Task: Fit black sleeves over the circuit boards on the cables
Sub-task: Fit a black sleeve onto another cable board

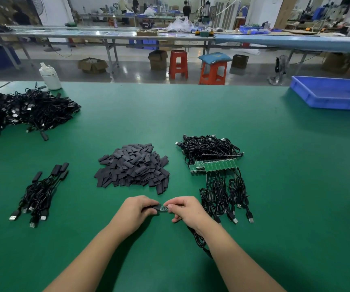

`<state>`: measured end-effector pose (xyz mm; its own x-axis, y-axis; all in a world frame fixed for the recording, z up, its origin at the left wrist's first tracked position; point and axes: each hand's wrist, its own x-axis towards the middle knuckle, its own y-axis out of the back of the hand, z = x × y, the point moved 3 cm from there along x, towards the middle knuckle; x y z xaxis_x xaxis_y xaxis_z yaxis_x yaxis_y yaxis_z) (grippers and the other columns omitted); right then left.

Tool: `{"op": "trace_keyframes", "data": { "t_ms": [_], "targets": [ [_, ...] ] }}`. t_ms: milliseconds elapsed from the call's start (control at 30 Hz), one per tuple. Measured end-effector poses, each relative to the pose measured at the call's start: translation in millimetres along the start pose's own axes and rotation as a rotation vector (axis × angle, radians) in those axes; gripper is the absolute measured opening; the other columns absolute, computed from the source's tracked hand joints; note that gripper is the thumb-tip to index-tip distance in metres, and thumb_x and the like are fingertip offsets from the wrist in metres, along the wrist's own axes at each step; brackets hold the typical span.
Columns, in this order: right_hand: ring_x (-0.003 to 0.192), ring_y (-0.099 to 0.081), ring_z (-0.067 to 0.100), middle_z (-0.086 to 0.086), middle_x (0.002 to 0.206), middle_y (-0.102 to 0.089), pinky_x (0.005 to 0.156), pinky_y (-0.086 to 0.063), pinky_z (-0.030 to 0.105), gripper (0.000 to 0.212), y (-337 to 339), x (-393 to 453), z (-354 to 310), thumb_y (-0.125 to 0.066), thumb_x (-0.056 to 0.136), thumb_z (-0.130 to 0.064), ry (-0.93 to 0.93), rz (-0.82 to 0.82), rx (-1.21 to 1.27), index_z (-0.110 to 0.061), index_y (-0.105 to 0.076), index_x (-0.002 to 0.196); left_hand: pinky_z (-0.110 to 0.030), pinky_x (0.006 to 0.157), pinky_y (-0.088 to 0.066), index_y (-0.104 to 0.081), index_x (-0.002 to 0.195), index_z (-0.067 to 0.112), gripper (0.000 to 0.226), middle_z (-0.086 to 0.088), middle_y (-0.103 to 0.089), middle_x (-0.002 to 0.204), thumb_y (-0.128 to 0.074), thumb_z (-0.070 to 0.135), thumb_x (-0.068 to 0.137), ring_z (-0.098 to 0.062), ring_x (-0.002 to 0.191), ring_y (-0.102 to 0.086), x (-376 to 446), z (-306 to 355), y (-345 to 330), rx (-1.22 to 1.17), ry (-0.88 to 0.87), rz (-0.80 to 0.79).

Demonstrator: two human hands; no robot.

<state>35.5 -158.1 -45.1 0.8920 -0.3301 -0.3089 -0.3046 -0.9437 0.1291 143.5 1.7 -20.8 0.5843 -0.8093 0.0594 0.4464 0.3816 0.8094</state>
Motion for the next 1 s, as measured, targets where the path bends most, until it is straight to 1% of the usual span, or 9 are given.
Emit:
{"op": "trace_keyframes", "data": {
  "t_ms": [67, 300, 433, 567, 667, 733, 833, 933, 1000],
  "targets": [
    [0.058, -0.062, 0.006, -0.001, 0.077, -0.069, 0.069, -0.060, 0.026, 0.021, -0.1, 0.7, 1.3, -0.066, 0.093, -0.012, -0.001, 0.013, 0.004, -0.029, -0.078, 0.087, -0.020, 0.086, -0.047, -0.074, 0.112, 0.022, 0.023, 0.009, -0.071, 0.100, -0.071, 0.026, 0.089, -0.007, 0.091, -0.063, 0.4, 0.5, 0.5, 0.010, -0.008, 0.004],
    [0.057, -0.062, 0.006, 0.003, 0.078, -0.069, 0.074, -0.062, 0.031, 0.023, -1.0, 2.2, 1.9, -0.066, 0.094, -0.012, -0.001, 0.057, 0.003, -0.031, -0.077, 0.087, -0.017, 0.080, -0.045, -0.073, 0.113, 0.023, 0.025, 0.008, -0.071, 0.098, -0.070, 0.029, 0.089, -0.007, 0.088, -0.062, 0.3, 2.8, -4.9, 0.035, -0.018, 0.011],
    [0.058, -0.061, 0.006, 0.004, 0.082, -0.070, 0.072, -0.061, 0.030, 0.016, -2.3, 1.1, 0.8, -0.067, 0.094, -0.011, 0.020, 0.033, -0.003, -0.025, -0.075, 0.095, -0.020, 0.079, -0.048, -0.073, 0.110, 0.025, 0.023, 0.008, -0.072, 0.095, -0.071, 0.029, 0.088, -0.009, 0.087, -0.065, 0.7, 10.5, -11.0, 0.008, -0.021, 0.032],
    [0.057, -0.058, 0.005, 0.003, 0.080, -0.065, 0.068, -0.059, 0.026, 0.016, -2.8, 0.4, 0.2, -0.066, 0.094, -0.008, 0.036, 0.031, 0.019, -0.022, -0.073, 0.099, -0.022, 0.080, -0.048, -0.072, 0.112, 0.029, 0.025, 0.009, -0.073, 0.097, -0.070, 0.031, 0.088, -0.007, 0.089, -0.065, 1.3, 14.9, -15.4, 0.010, -0.011, 0.065],
    [0.058, -0.059, 0.006, 0.004, 0.083, -0.066, 0.070, -0.060, 0.027, 0.015, -2.8, 0.0, -0.4, -0.065, 0.095, -0.011, 0.035, 0.025, 0.002, -0.018, -0.071, 0.106, -0.025, 0.079, -0.050, -0.074, 0.106, 0.029, 0.019, 0.011, -0.074, 0.095, -0.070, 0.031, 0.088, -0.008, 0.087, -0.065, 0.3, 15.6, -14.9, 0.007, 0.008, 0.095],
    [0.059, -0.059, 0.006, 0.003, 0.087, -0.069, 0.071, -0.060, 0.027, 0.017, -3.8, -0.2, -1.6, -0.063, 0.097, -0.016, 0.023, 0.019, -0.019, -0.016, -0.070, 0.113, -0.025, 0.078, -0.050, -0.075, 0.101, 0.027, 0.014, 0.011, -0.074, 0.092, -0.071, 0.027, 0.087, -0.008, 0.084, -0.066, -0.6, 16.4, -13.3, -0.005, 0.013, 0.141],
    [0.058, -0.058, 0.006, -0.004, 0.086, -0.071, 0.070, -0.060, 0.028, 0.021, -4.6, -1.2, -5.1, -0.056, 0.100, -0.022, 0.005, 0.007, -0.070, -0.013, -0.070, 0.112, -0.021, 0.075, -0.047, -0.076, 0.099, 0.024, 0.014, 0.010, -0.074, 0.090, -0.074, 0.022, 0.085, -0.007, 0.081, -0.064, -1.3, 17.1, -10.8, -0.016, 0.015, 0.203],
    [0.058, -0.056, 0.009, -0.002, 0.081, -0.068, 0.067, -0.059, 0.027, 0.022, -4.1, -2.9, -6.8, -0.052, 0.102, -0.020, -0.001, -0.022, -0.093, -0.008, -0.069, 0.110, -0.015, 0.074, -0.043, -0.075, 0.101, 0.024, 0.016, 0.011, -0.073, 0.090, -0.073, 0.021, 0.085, -0.004, 0.080, -0.061, -1.0, 17.5, -10.5, -0.006, 0.003, 0.199],
    [0.057, -0.055, 0.010, 0.000, 0.077, -0.062, 0.065, -0.057, 0.025, 0.023, -3.8, -4.3, -7.6, -0.049, 0.104, -0.018, 0.001, -0.044, -0.102, -0.005, -0.068, 0.107, -0.016, 0.076, -0.044, -0.075, 0.102, 0.024, 0.016, 0.011, -0.072, 0.090, -0.072, 0.021, 0.086, -0.004, 0.082, -0.061, -0.3, 18.2, -11.6, -0.008, -0.016, 0.180]
  ]
}}
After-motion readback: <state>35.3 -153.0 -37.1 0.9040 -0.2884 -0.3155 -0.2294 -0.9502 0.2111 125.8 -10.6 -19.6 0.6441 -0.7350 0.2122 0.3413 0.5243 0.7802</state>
